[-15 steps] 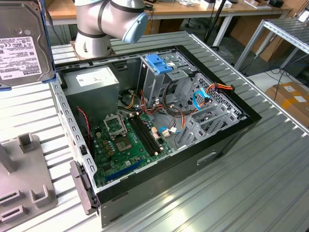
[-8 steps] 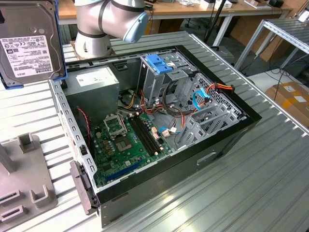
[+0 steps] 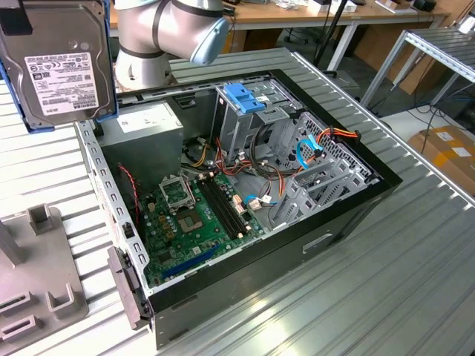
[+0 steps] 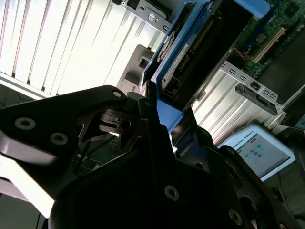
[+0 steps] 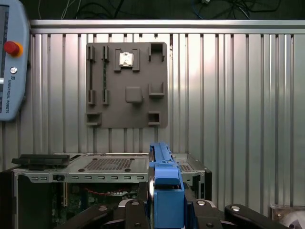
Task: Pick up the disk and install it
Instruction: 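Pick up the disk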
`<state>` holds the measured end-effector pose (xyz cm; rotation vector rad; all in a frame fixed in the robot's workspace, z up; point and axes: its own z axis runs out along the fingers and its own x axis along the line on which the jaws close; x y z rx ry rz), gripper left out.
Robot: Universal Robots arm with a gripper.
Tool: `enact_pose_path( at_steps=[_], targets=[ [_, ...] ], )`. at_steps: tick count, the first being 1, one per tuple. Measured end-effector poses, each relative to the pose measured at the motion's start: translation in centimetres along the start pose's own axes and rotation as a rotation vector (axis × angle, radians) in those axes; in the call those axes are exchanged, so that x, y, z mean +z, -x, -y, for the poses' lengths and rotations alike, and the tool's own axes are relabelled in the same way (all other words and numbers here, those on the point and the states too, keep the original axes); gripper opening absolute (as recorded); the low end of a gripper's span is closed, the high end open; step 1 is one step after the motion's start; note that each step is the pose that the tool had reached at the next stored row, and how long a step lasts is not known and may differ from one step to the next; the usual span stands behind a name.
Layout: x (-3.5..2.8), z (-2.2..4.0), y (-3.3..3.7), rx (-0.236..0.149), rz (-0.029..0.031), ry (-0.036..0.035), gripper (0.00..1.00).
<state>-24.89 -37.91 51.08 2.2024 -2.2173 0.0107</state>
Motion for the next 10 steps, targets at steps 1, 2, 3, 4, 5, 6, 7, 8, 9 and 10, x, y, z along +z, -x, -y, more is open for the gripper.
enact_pose_path(
  at_steps=[1, 2, 3, 4, 5, 6, 7, 8, 9, 10],
  targets=[
    [0.00, 0.37, 0.00, 0.000, 0.0000, 0.0000, 0.36],
    [-0.01, 0.69, 0.01, 0.000, 0.0000, 0.0000, 0.36],
    [0.00, 0.88, 0.01, 0.000, 0.0000, 0.0000, 0.36],
    [0.00, 1.08, 0.01, 0.000, 0.0001, 0.0000, 0.36],
    [-0.01, 1.33, 0.01, 0.000, 0.0000, 0.0000, 0.36],
    [-0.01, 1.61, 0.01, 0.000, 0.0000, 0.0000, 0.36],
    [-0.01, 1.93, 0.01, 0.000, 0.0000, 0.0000, 0.36],
    [-0.01, 2.18, 0.01, 0.000, 0.0001, -0.0001, 0.36],
    [-0.01, 2.62, 0.02, 0.000, 0.0001, 0.0000, 0.36],
    [-0.02, 2.97, 0.02, 0.000, 0.0000, 0.0000, 0.36]
  ],
)
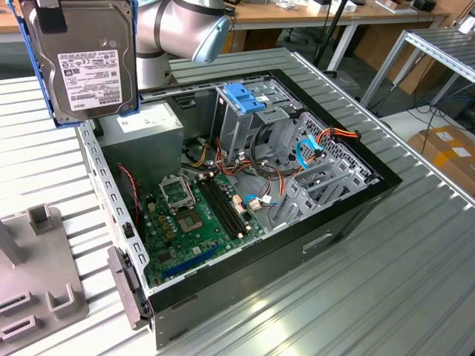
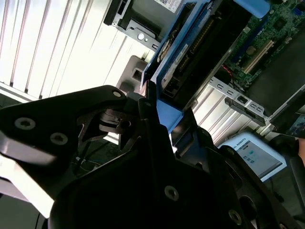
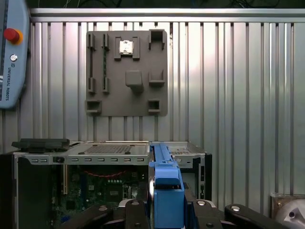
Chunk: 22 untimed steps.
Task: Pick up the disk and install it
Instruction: 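Pick up the disk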
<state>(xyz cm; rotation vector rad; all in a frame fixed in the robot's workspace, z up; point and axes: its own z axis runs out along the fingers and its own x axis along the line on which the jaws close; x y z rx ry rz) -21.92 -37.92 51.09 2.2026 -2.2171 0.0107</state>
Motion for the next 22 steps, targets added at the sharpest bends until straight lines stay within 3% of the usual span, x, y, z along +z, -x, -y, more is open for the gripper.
enact_pose_path(
  at_steps=[2, 7, 22],
  targets=[
    [0.00, 1.00, 0.01, 0.000, 0.0000, 0.0000, 0.36],
    [-0.02, 2.81, 0.02, 0.000, 0.0000, 0.0000, 0.36],
    [-0.04, 6.38, 0.04, 0.000, 0.0000, 0.0000, 0.36]
  ],
)
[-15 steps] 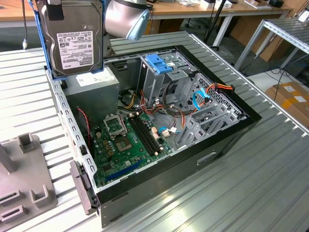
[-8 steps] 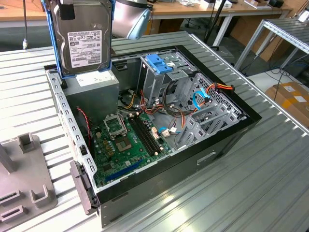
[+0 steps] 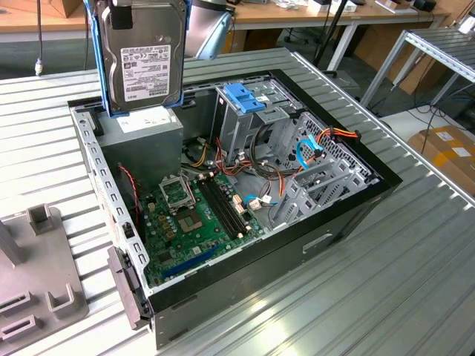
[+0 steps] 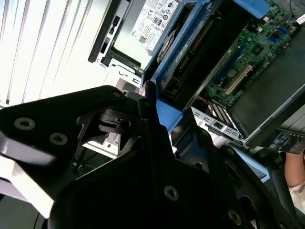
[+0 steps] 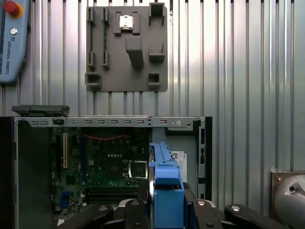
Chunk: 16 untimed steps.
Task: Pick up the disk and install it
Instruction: 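Pick up the disk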
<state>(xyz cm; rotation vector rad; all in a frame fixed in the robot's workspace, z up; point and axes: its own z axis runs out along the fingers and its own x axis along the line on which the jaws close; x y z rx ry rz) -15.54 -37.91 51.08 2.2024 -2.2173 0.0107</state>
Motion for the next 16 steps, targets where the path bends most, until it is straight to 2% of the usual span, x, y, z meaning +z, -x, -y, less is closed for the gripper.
enact_pose_path(
  at_steps=[4, 16],
  targets=[
    [-0.01, 1.20, 0.01, 0.000, 0.0000, 0.0000, 0.36],
    [-0.02, 3.35, 0.02, 0.000, 0.0000, 0.0000, 0.36]
  ],
)
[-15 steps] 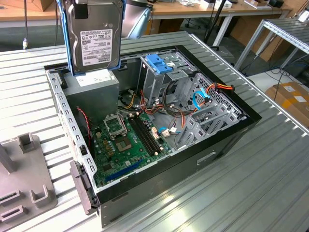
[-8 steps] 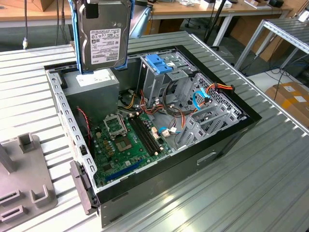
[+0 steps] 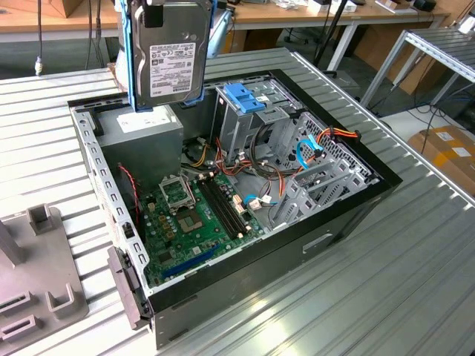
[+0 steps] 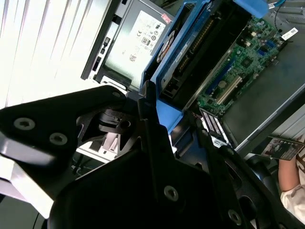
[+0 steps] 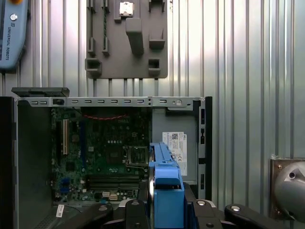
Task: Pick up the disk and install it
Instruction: 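Pick up the disk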
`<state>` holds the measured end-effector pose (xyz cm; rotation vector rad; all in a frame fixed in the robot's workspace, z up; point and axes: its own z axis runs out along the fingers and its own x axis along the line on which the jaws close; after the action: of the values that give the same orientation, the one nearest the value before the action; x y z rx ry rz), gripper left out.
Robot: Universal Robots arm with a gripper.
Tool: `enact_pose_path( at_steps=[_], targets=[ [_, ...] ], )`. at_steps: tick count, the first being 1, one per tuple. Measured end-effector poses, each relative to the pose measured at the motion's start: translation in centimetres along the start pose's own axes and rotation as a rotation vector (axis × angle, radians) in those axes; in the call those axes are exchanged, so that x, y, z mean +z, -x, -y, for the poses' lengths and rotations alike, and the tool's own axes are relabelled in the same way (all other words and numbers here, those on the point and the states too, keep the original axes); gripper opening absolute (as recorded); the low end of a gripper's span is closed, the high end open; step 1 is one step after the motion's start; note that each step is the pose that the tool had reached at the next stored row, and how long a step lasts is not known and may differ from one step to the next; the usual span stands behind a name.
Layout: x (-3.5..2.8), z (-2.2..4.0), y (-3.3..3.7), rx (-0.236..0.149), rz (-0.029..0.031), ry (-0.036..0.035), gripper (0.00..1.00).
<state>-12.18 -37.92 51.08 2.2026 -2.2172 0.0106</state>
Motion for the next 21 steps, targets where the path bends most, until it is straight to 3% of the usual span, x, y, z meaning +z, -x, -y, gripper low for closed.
enact_pose_path(
  at_steps=[12, 16, 21],
  targets=[
    [-0.01, 1.91, 0.01, 0.000, 0.0000, 0.0000, 0.36],
    [-0.02, 2.78, 0.02, 0.000, 0.0000, 0.0000, 0.36],
    [-0.03, 4.40, 0.03, 0.000, 0.0000, 0.0000, 0.36]
  ],
)
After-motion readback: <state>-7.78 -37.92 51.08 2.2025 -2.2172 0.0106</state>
